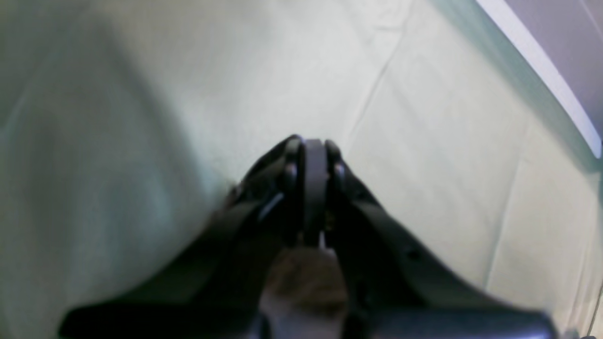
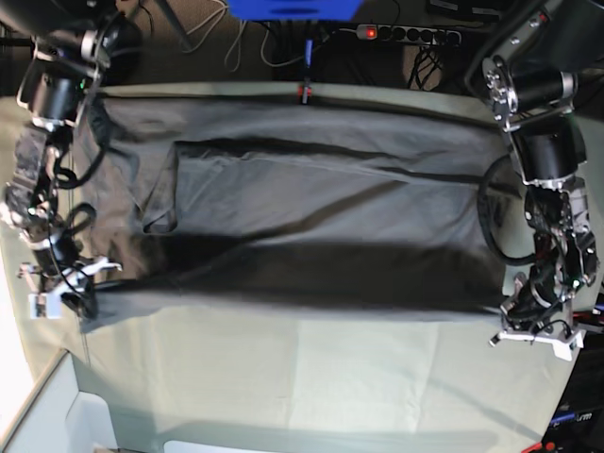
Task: Layout the t-shirt on the table in an organized manner, then fold the t-shirt properly
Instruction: 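Lift the strip ends with both grippers and flip the strip over, then pull the strip ends apart with both grippers to straighten it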
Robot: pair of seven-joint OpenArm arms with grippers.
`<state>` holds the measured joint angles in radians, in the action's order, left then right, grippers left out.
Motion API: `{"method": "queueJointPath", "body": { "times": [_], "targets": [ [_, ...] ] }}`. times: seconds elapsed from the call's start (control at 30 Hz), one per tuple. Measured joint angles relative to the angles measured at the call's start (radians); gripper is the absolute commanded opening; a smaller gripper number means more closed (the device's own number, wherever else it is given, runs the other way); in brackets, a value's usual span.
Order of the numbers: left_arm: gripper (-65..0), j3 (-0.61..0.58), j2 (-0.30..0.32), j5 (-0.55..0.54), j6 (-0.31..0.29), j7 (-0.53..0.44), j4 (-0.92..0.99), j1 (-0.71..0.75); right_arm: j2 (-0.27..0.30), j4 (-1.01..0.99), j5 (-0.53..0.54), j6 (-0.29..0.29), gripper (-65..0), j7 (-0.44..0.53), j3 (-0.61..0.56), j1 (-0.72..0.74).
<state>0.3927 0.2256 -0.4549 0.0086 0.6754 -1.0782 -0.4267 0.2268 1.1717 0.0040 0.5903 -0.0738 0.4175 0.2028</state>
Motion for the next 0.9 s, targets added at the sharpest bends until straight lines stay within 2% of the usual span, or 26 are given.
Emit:
{"method": "queueJointPath", "body": {
  "times": [0.2,0.33,0.57,0.8,0.9],
  "targets": [
    [-65.0,0.0,-0.004,-0.006,-0.007,-0.021,-0.166,0.098,-0.005,0.133,0.013,0.001,-65.0,0.014,0.021,-0.139],
    [-65.0,0.003,-0.005,0.0,0.001,-0.011,-0.193,0.202,-0.031,0.159,0.095,0.001,-65.0,-0.005,0.04,-0.232],
    [-65.0,0.004,-0.007,-0.014,-0.009,-0.021,-0.207,0.301,-0.026,0.182,0.216,0.001,-65.0,0.006,0.067,-0.369],
    [-65.0,0.127,-0.002,-0.196,-0.005,-0.02,-0.208,0.379,-0.029,0.255,0.241,-0.003,-65.0,0.014,0.072,-0.479],
    [-65.0,0.15,-0.006,-0.233,-0.007,-0.017,-0.208,0.425,-0.066,0.255,0.24,0.0,-65.0,0.01,0.076,-0.507]
  ]
}}
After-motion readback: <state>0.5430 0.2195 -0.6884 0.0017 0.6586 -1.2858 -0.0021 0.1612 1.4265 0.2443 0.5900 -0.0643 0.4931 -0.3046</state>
